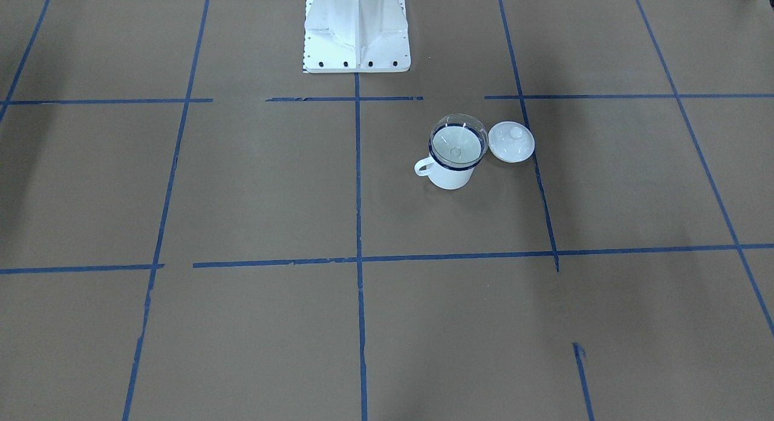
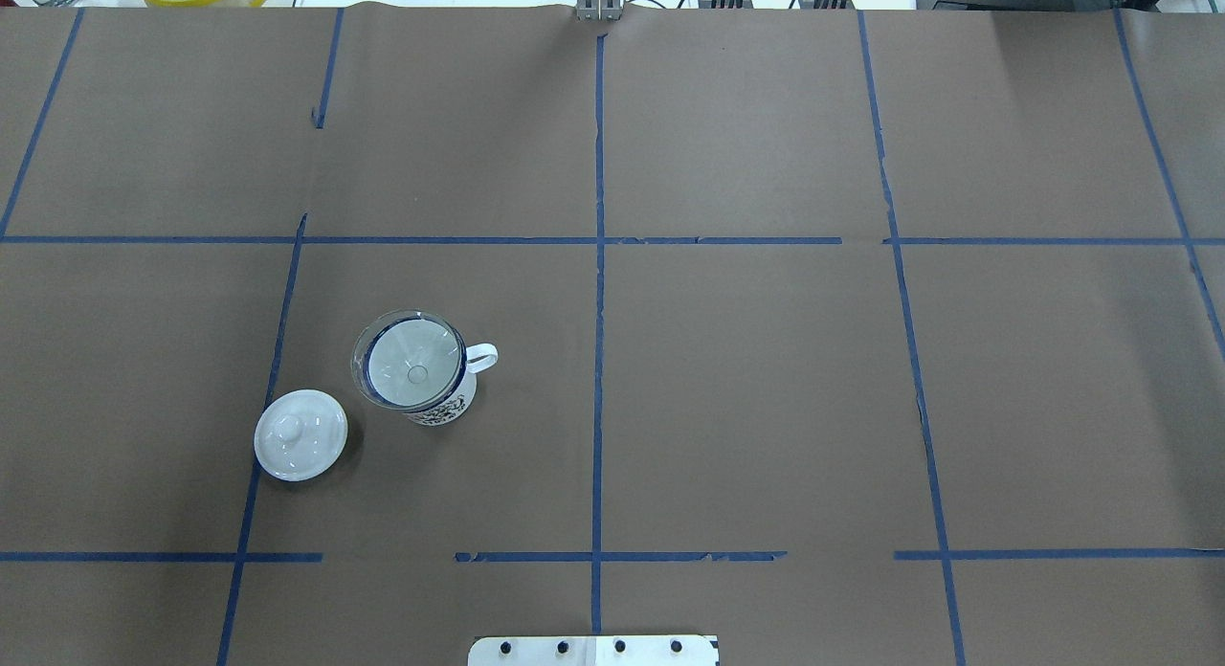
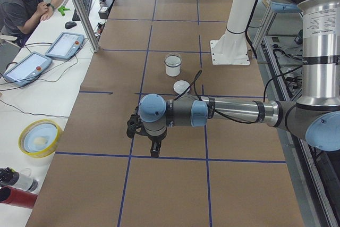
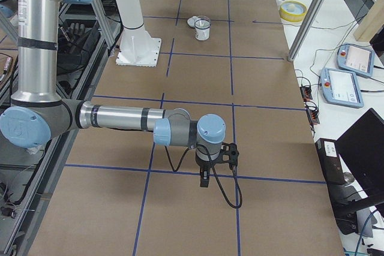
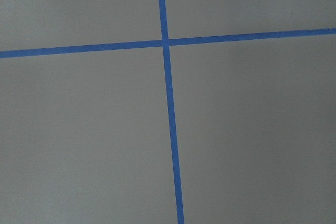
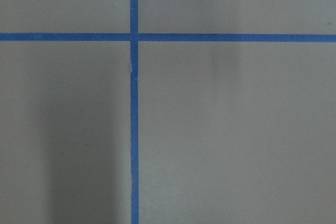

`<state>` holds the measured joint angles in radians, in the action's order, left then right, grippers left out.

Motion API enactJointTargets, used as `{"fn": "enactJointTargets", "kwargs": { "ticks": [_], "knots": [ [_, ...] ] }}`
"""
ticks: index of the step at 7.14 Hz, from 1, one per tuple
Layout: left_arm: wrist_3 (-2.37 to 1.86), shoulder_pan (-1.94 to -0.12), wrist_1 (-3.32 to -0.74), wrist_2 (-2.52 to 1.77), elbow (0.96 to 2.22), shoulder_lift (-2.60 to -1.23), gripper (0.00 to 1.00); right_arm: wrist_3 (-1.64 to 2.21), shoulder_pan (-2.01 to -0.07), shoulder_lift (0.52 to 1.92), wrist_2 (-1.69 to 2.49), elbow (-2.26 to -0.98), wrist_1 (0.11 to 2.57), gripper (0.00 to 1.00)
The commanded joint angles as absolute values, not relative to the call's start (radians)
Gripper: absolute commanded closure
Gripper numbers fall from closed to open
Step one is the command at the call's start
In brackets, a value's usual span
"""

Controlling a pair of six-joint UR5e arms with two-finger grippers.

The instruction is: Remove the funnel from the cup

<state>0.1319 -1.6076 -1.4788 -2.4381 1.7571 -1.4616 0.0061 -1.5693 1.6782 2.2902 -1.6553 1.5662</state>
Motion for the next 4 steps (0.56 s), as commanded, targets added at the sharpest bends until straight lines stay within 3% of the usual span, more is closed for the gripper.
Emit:
{"fn": "enactJointTargets", "kwargs": {
  "ticks": [1, 4],
  "knots": [
    [0.135, -1.609, -1.480, -2.425, 1.766, -1.463, 0.00, 0.006, -1.569, 1.678, 2.290, -1.655, 1.566, 0.00],
    [0.130, -1.608, -1.479, -2.416, 1.798, -1.468, 0.00, 0.006, -1.569, 1.678, 2.290, -1.655, 1.566, 0.00]
  ]
}}
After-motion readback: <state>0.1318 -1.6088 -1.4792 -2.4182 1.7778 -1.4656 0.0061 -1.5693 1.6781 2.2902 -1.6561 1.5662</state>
